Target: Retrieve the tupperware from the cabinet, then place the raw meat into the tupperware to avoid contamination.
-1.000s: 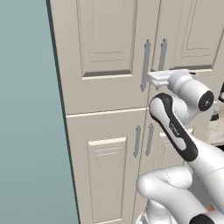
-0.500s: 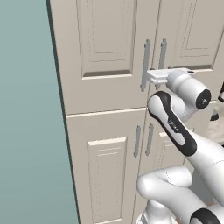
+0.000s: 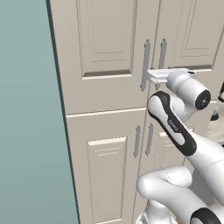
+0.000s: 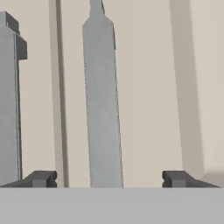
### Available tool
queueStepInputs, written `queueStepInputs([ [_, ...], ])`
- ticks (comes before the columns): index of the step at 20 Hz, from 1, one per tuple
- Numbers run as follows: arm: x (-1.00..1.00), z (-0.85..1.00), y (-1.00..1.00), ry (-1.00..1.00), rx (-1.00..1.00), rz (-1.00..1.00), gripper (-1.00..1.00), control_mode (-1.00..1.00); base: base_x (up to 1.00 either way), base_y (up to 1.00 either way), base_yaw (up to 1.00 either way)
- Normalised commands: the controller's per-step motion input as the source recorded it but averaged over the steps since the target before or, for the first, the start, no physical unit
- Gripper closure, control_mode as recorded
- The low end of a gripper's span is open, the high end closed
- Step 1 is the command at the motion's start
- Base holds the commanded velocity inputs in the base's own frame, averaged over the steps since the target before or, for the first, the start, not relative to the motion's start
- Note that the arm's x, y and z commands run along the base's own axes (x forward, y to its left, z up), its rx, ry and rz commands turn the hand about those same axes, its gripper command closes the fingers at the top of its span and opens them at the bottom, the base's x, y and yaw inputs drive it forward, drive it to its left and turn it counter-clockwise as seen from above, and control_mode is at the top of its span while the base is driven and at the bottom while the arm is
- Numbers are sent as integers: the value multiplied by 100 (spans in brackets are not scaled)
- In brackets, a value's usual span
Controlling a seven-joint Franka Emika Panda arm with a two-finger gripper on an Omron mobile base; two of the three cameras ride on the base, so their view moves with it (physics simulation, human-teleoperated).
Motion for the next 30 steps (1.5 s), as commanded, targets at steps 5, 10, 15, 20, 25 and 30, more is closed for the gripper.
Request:
queueStepInputs([
  [5, 12, 0, 0, -2, 0, 0, -100, -100, 0, 0, 0],
  [10, 13, 0, 3, -2, 0, 0, -100, -100, 0, 0, 0],
  [15, 15, -2, 9, -2, 0, -2, -100, -100, 0, 0, 0],
  [20, 21, -6, 22, -2, 0, -5, -100, -100, 0, 0, 0],
  [25, 24, -5, 22, 0, 0, -5, -100, -100, 0, 0, 0],
  [30, 23, -2, 13, 0, 0, -4, -100, -100, 0, 0, 0],
])
